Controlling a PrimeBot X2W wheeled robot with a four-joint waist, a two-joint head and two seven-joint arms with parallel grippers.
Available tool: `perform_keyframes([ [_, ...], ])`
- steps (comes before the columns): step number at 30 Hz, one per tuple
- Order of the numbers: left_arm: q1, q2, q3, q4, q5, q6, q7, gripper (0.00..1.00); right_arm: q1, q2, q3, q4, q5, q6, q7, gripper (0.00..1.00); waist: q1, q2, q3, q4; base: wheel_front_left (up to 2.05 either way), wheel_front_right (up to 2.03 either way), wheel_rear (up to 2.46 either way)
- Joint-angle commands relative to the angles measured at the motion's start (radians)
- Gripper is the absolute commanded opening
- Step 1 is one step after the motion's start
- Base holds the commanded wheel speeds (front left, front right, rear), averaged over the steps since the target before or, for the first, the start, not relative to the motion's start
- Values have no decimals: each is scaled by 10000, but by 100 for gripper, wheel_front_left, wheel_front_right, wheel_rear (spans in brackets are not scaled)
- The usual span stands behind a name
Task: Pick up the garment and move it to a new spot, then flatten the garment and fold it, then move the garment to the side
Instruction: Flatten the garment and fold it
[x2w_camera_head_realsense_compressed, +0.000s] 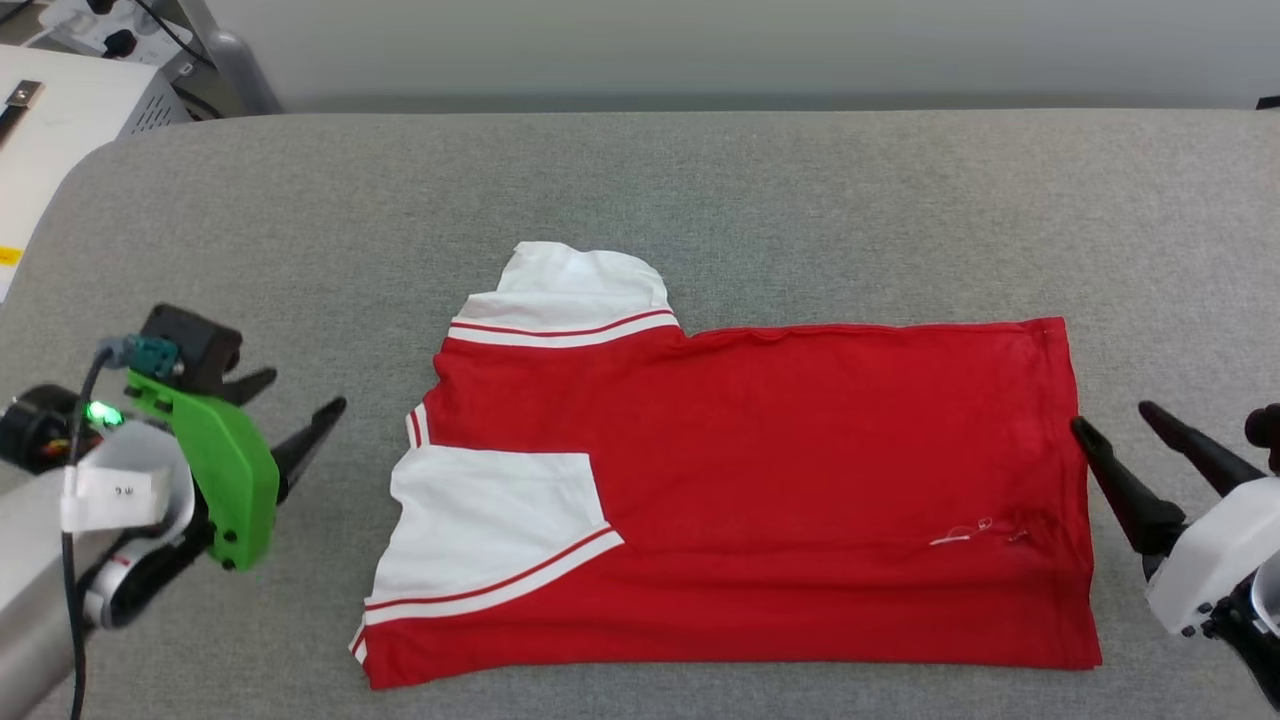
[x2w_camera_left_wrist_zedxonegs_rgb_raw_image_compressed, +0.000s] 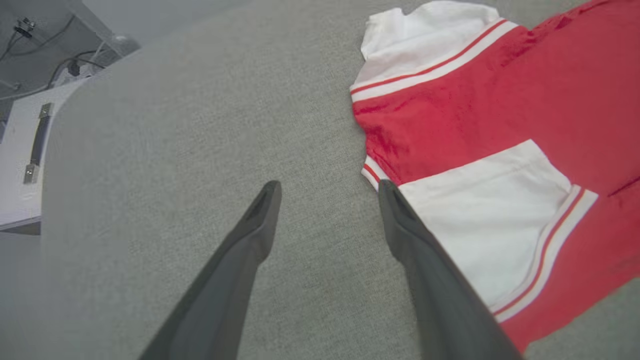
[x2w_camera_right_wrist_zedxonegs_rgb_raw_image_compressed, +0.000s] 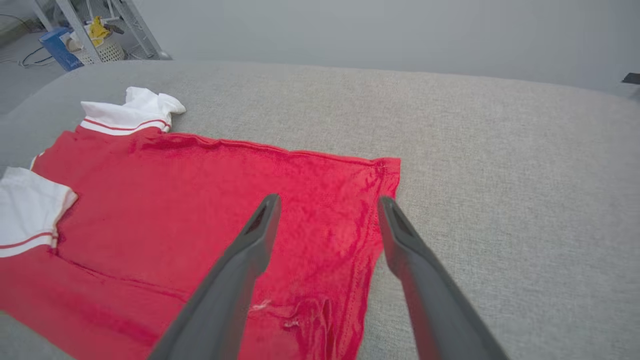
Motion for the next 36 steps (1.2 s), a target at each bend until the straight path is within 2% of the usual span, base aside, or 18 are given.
perform_keyframes([
  [1,-397,4,144,30,254,95,-158,100,-73,265,-201,-183,-260,-9,-312,100,0,0,125,-98,0,0,0],
  [7,-1821,-513,659,459,590,71,-140,100,-144,1216,-727,-899,-1406,-9,-1299,100,0,0,725,-449,0,0,0],
  [14,-3426,-1317,953,1857,393,-504,710,100,-267,2009,-775,-1420,-2245,-9,-1799,100,0,0,1649,-1012,0,0,0],
  [16,-3837,-1717,1056,2423,24,-742,1147,100,-341,2145,-724,-1419,-2349,-9,-1841,100,0,0,1893,-1152,0,0,0],
  [21,-4644,-2384,824,3492,-763,-1272,2995,100,-665,2231,-527,-1366,-2459,-9,-1944,100,0,0,2400,-1470,0,0,0],
  [27,-5489,-2804,187,4030,-875,-1475,4800,100,-1007,2249,-400,-1208,-2397,-9,-2067,100,0,0,2912,-1664,0,0,0],
  [36,-5835,-3090,-859,4636,-451,-1525,5859,100,-1550,2223,-75,-838,-2220,-9,-2343,100,0,0,3419,-1907,0,0,0],
])
